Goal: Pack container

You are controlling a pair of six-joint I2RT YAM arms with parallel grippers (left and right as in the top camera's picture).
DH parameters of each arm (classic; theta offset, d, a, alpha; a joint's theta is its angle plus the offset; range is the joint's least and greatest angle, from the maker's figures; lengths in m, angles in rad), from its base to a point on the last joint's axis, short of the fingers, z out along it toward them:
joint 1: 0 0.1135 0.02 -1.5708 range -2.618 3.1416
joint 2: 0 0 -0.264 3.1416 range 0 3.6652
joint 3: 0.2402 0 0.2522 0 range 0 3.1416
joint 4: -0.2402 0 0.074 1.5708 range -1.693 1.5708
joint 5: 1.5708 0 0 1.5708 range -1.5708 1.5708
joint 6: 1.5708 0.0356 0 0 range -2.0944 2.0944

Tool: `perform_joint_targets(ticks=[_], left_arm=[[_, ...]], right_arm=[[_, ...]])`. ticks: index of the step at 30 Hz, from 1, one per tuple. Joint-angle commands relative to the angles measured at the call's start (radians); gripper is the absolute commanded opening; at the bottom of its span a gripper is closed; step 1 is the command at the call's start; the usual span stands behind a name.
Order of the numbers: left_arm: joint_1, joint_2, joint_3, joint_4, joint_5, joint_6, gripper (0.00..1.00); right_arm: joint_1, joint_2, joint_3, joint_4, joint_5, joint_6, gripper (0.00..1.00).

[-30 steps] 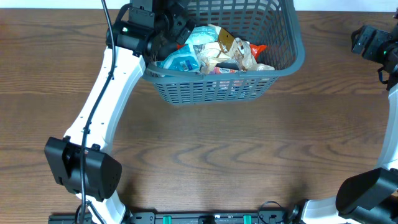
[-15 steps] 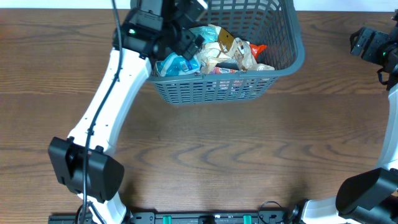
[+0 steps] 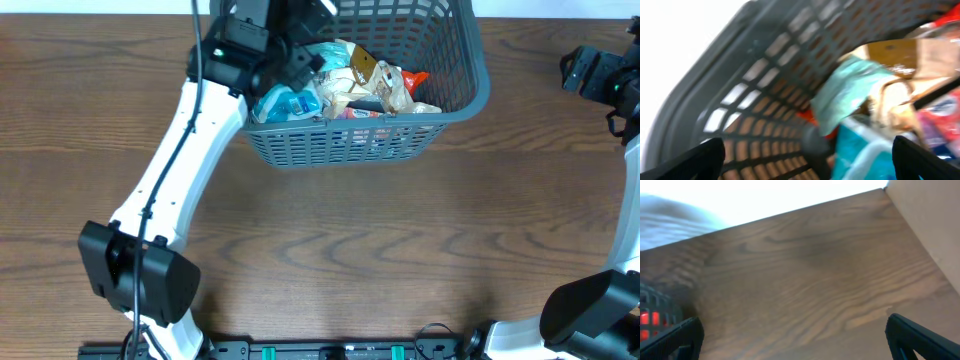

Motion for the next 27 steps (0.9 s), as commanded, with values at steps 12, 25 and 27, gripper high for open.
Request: perform_joint_targets(ticks=[12, 25, 27], left_arm=[[0.211, -0.166, 0.026, -0.056, -0.073, -0.007, 0.99], [0.33, -0.189, 0.026, -0.116, -0.262, -0.157, 0.99], [0.346, -0.197, 0.026, -0.111, -0.259, -0.204, 0.99]], right_arm=[[0.044, -0.021, 0.061, -0.015, -0.098, -0.099, 0.99], [0.062, -0.058, 0.086, -0.072, -0.084, -0.164, 0.99], [0.062, -0.077, 0.086, -0.074, -0.056, -0.164, 0.99]])
